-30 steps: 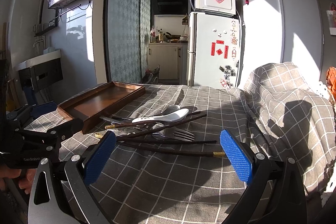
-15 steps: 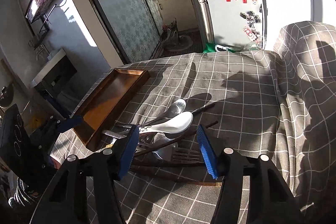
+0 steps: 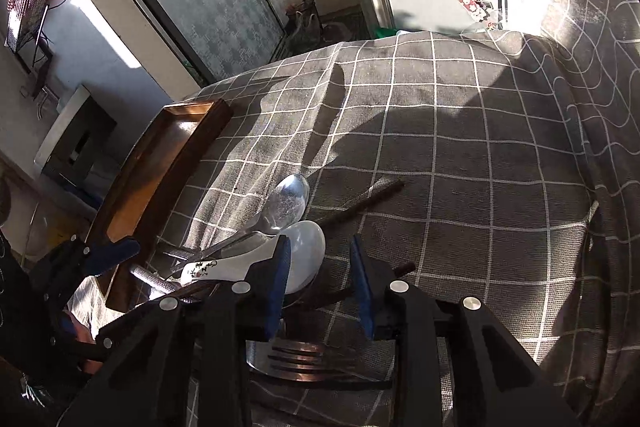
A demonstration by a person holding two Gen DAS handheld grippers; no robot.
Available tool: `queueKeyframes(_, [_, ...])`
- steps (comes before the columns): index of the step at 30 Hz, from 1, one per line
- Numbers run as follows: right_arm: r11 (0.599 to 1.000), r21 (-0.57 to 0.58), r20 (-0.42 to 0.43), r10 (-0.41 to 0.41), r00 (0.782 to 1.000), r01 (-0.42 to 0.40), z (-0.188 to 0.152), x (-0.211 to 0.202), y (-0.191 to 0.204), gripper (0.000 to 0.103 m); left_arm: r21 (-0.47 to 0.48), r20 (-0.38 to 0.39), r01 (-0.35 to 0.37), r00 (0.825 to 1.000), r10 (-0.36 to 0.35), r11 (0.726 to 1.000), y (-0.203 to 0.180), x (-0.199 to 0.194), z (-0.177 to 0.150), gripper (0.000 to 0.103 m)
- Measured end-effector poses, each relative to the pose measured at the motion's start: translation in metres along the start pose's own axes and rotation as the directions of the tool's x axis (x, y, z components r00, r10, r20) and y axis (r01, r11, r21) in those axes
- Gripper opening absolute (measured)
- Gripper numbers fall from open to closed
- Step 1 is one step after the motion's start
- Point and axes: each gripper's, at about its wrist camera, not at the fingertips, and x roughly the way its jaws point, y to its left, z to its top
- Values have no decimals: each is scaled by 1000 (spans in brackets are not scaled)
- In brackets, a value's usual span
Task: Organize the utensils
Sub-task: 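Carry the white spoon with the right gripper and lower it into the wooden tray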
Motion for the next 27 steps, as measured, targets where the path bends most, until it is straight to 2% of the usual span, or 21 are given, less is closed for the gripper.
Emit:
queueKeyframes(1, [1000, -7, 4, 0, 1000, 0, 0, 0, 2, 9, 5, -6, 2, 1000, -2, 1000, -1, 2, 0, 56])
queueKeyframes(4, [999, -33, 46, -16, 999, 18, 1, -8, 7, 7, 17, -19, 9, 1000, -9, 1000, -3, 7, -3, 56])
queueKeyframes(12, [989, -123, 125, 103, 987, -87, 2, -58, 36, 5, 26, -14, 39, 999, -39, 999, -9, 11, -1, 56])
queueKeyframes(15, [981, -179, 138, 101, 985, -75, 0, -74, 53, 5, 9, 3, 29, 1000, -29, 1000, -6, 11, 0, 56])
queueKeyframes(16, [979, -192, 144, 89, 986, -60, -1, -76, 57, 5, 0, 13, 29, 1000, -29, 1000, -4, 9, 1, 50])
queueKeyframes(18, [978, -203, 149, 82, 985, -50, 1, -79, 63, 5, -15, 24, 33, 999, -33, 999, 0, 2, 2, 28])
queueKeyframes(21, [974, -216, 146, 97, 984, -64, 5, -77, 73, 5, -18, 28, 21, 999, -21, 1000, 5, -7, 1, 27])
queueKeyframes(27, [964, -240, 113, 145, 983, -115, 21, -51, 104, 5, -79, 13, -47, 999, 49, 996, 38, -20, -8, 27])
